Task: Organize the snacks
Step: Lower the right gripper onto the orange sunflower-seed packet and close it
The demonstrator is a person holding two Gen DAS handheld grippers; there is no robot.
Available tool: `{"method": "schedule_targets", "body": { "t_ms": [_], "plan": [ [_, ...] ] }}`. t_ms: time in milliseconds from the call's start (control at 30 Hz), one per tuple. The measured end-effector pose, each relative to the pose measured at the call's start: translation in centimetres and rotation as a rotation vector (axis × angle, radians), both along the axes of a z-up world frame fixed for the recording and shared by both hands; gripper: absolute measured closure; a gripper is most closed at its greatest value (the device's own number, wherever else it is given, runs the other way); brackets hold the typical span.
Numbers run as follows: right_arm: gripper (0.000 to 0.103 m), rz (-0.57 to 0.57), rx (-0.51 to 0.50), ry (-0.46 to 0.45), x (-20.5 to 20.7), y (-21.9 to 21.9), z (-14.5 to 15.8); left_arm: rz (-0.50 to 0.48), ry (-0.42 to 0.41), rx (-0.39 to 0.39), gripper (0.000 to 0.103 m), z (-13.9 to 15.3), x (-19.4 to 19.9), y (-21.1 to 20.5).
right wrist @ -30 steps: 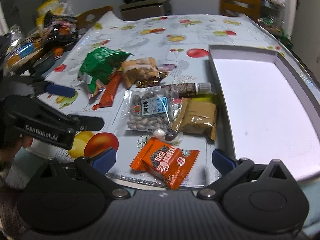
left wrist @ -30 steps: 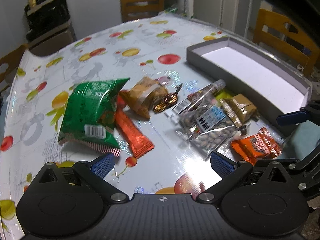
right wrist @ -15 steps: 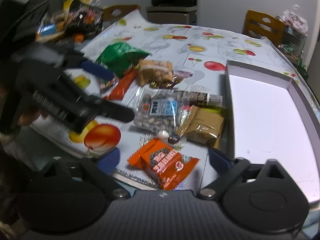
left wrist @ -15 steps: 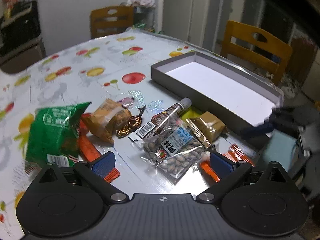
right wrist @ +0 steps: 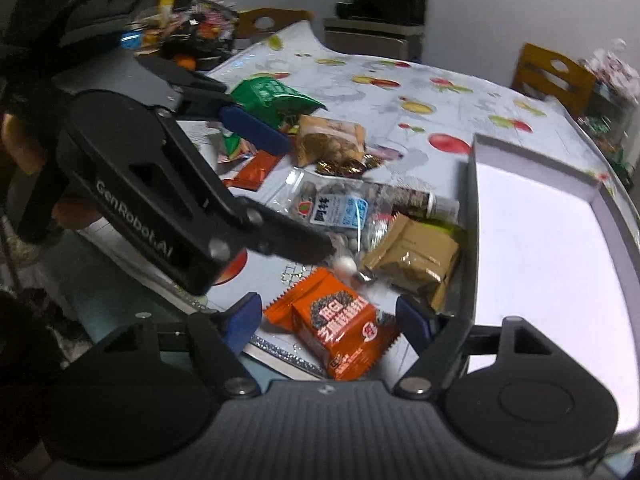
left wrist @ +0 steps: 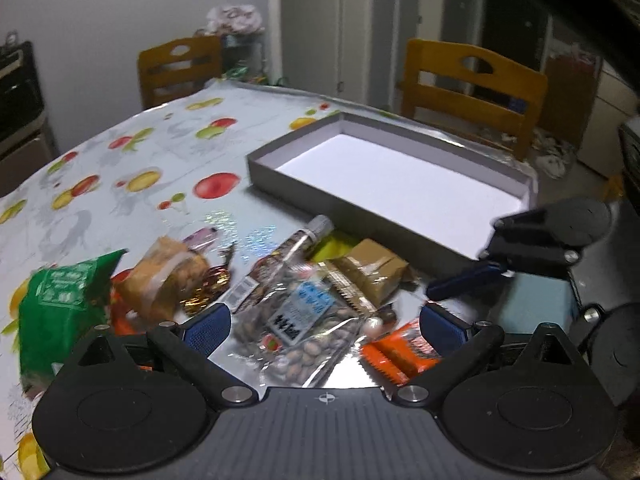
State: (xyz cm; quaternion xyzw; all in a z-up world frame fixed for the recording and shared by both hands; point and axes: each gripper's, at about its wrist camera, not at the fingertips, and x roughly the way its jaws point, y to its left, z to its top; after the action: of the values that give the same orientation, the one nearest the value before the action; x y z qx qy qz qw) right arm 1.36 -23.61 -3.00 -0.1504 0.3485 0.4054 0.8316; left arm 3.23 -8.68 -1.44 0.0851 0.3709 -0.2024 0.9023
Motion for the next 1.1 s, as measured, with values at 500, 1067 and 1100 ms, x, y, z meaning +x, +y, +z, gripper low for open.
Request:
{"method": "schedule_targets", "body": {
  "t_ms": [500, 1067, 1100],
  "plan": [
    [0.052, 0.195, -0.048, 0.030, 2.5, -0.1, 0.0, -0.044, 0.051, -0.007, 0.018, -0.8, 0.8, -0.4],
    [0.052, 0.218, -0.018, 0.085, 2.1, -0.5, 1.6, -0.054, 0.035, -0.008, 0.018, -0.4, 0.3, -0.3],
    [0.052, 0.212, -0.018, 0.093, 2.2, -0.4, 1.6, -0.048, 0.037, -0.008, 0.018, -0.4, 0.4, -0.2]
  ]
}}
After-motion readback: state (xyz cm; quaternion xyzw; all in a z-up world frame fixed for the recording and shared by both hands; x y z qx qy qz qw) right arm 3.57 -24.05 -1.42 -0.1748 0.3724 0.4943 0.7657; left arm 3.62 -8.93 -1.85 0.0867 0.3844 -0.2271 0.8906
